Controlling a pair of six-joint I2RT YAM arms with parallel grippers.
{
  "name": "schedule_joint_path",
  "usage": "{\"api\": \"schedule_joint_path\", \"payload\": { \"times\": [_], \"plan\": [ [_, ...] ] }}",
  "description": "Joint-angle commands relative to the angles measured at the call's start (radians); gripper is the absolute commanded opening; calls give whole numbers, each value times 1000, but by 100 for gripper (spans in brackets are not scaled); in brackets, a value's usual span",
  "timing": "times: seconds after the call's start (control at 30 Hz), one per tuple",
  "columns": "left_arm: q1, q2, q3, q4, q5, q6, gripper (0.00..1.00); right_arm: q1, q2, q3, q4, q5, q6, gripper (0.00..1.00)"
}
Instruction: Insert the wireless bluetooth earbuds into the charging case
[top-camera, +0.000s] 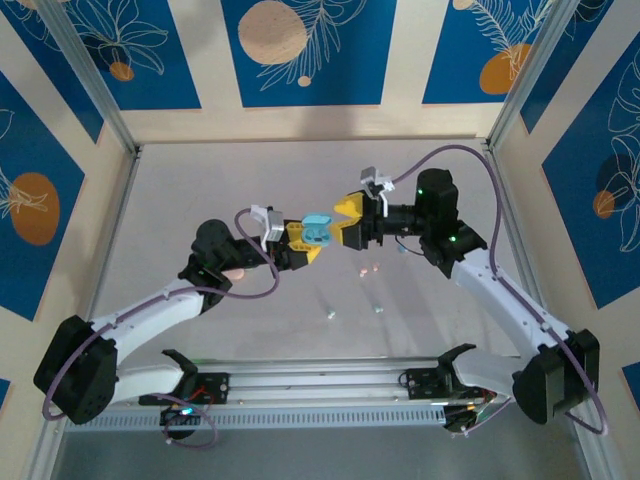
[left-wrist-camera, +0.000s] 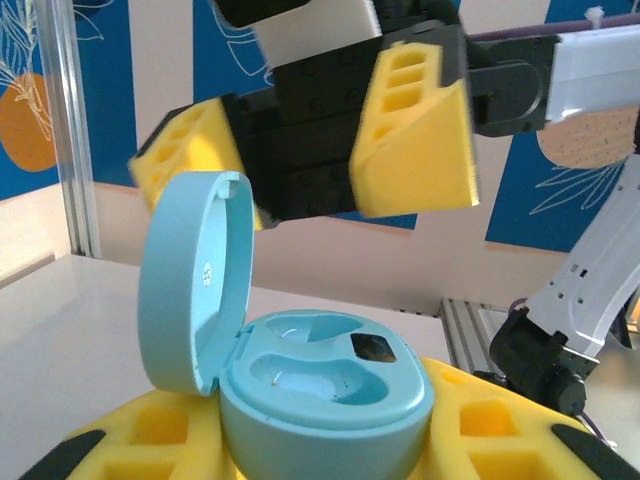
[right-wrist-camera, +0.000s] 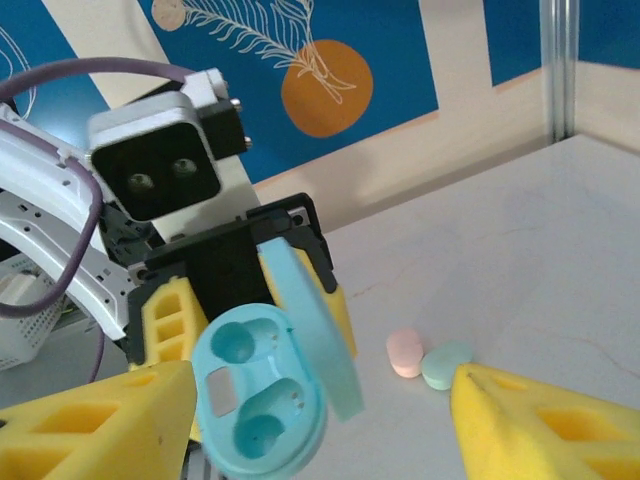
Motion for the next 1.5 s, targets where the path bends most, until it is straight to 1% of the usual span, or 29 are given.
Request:
{"api": "schedule_joint_path", "payload": {
  "times": [0.0, 0.03, 0.07, 0.13, 0.2, 0.23, 0.33, 0.37, 0.43, 0.53, 0.7, 0.8, 0.97, 1.0, 1.1, 1.17, 1.47],
  "plan": [
    [-5, -7, -15, 87, -29, -25, 22, -4, -63, -35, -3, 81, 33, 68],
    [-5, -10, -22, 95, -38, -28, 22, -4, -83, -42, -11, 120, 46, 68],
    [-4, -14, -30, 108, -49, -33, 22, -6, -111, -48, -30, 194, 69, 67],
    [-4, -20, -41, 122, -63, -35, 22, -28, -152, -58, -69, 311, 107, 62],
    [-4, -24, -48, 126, -75, -34, 21, -79, -175, -72, -120, 434, 177, 58],
    [-5, -24, -52, 127, -77, -32, 21, -114, -175, -74, -145, 463, 207, 54],
    [-5, -24, -60, 135, -84, -36, 21, -267, -122, -59, -270, 476, 332, 45],
    [-4, -24, -63, 141, -86, -39, 21, -314, -85, -47, -323, 466, 361, 44],
    [-5, -24, -66, 153, -86, -46, 21, -388, -1, -13, -420, 435, 379, 44],
    [-5, -27, -72, 165, -87, -52, 21, -441, 153, 39, -526, 410, 334, 44],
    [-5, -35, -75, 167, -86, -60, 21, -435, 396, 136, -624, 444, 240, 44],
    [-5, -41, -81, 165, -89, -62, 21, -412, 507, 203, -665, 529, 194, 44],
    [-4, -53, -89, 156, -90, -68, 21, -379, 658, 322, -763, 708, 114, 44],
    [-4, -58, -89, 149, -92, -65, 21, -379, 679, 335, -772, 707, 104, 44],
    [-4, -64, -91, 137, -96, -55, 21, -377, 731, 355, -772, 647, 81, 50],
    [-4, -63, -92, 139, -95, -55, 21, -374, 754, 366, -774, 642, 75, 52],
    [-5, -63, -89, 133, -94, -54, 21, -372, 828, 395, -810, 630, 60, 53]
  ]
}}
